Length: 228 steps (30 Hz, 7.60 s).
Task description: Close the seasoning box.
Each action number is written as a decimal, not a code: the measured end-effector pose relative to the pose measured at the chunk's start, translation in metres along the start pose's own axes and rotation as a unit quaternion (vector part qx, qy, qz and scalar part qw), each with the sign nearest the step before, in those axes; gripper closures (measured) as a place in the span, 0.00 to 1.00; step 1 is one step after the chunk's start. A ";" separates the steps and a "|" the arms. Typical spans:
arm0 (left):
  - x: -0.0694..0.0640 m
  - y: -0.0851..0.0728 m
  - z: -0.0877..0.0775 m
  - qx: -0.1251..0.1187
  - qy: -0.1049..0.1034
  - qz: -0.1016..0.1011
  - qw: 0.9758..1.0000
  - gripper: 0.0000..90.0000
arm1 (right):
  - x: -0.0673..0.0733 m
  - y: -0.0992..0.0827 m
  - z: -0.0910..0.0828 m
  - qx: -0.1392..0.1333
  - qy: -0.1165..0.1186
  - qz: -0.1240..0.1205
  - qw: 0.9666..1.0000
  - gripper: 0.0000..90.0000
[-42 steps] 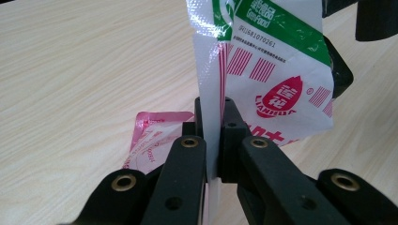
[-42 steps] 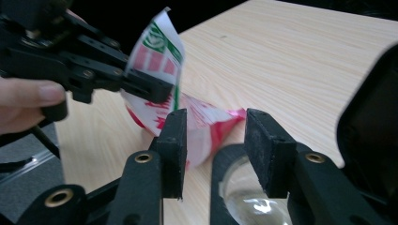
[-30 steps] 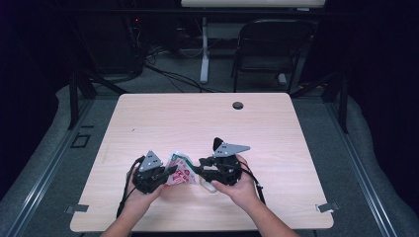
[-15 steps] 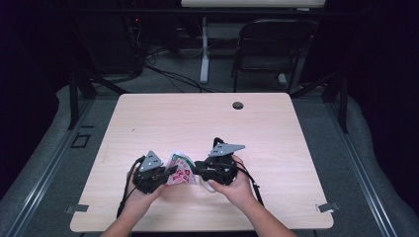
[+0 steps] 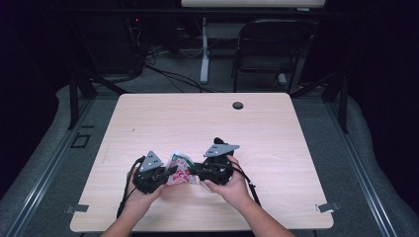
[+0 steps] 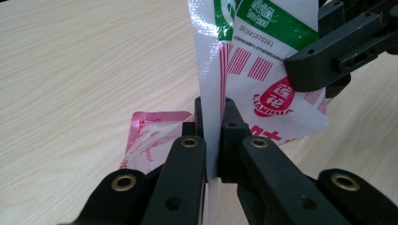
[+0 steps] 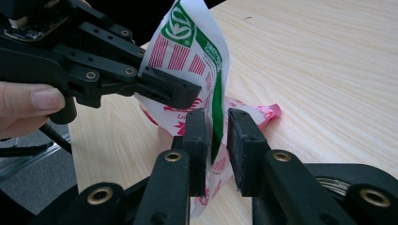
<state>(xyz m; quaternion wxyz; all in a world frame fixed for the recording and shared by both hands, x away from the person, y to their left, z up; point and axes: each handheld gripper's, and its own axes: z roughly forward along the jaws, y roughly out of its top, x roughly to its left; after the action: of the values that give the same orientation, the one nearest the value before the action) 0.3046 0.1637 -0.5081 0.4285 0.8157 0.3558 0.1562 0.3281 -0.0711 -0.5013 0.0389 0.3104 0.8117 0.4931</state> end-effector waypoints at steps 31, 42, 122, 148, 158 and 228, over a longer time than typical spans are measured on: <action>0.001 -0.001 0.000 -0.001 -0.003 -0.008 1.000 1.00 | 0.001 0.006 0.013 0.038 0.005 0.002 0.999 0.91; 0.002 -0.001 0.000 -0.004 -0.006 -0.010 1.000 1.00 | 0.002 0.007 0.018 0.046 -0.001 0.001 0.999 0.94; 0.013 -0.048 -0.001 0.017 0.016 0.003 1.000 0.63 | 0.011 0.014 0.017 -0.009 0.007 -0.060 0.998 1.00; 0.024 -0.057 0.013 0.024 -0.010 0.001 1.000 0.44 | 0.006 0.015 0.010 -0.011 0.015 -0.056 0.998 1.00; 0.026 -0.059 0.018 0.033 -0.008 0.009 0.999 0.37 | 0.004 0.014 0.011 -0.017 0.019 -0.045 0.999 1.00; 0.027 -0.064 0.031 0.079 0.041 0.042 0.995 0.59 | 0.001 0.015 0.009 -0.027 0.018 -0.034 0.999 1.00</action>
<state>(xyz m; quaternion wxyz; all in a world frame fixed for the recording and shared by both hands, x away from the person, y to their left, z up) 0.3122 0.1894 -0.5796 0.3409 0.8542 0.3494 0.1792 0.3381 -0.0585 -0.4933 0.0496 0.2723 0.8089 0.5188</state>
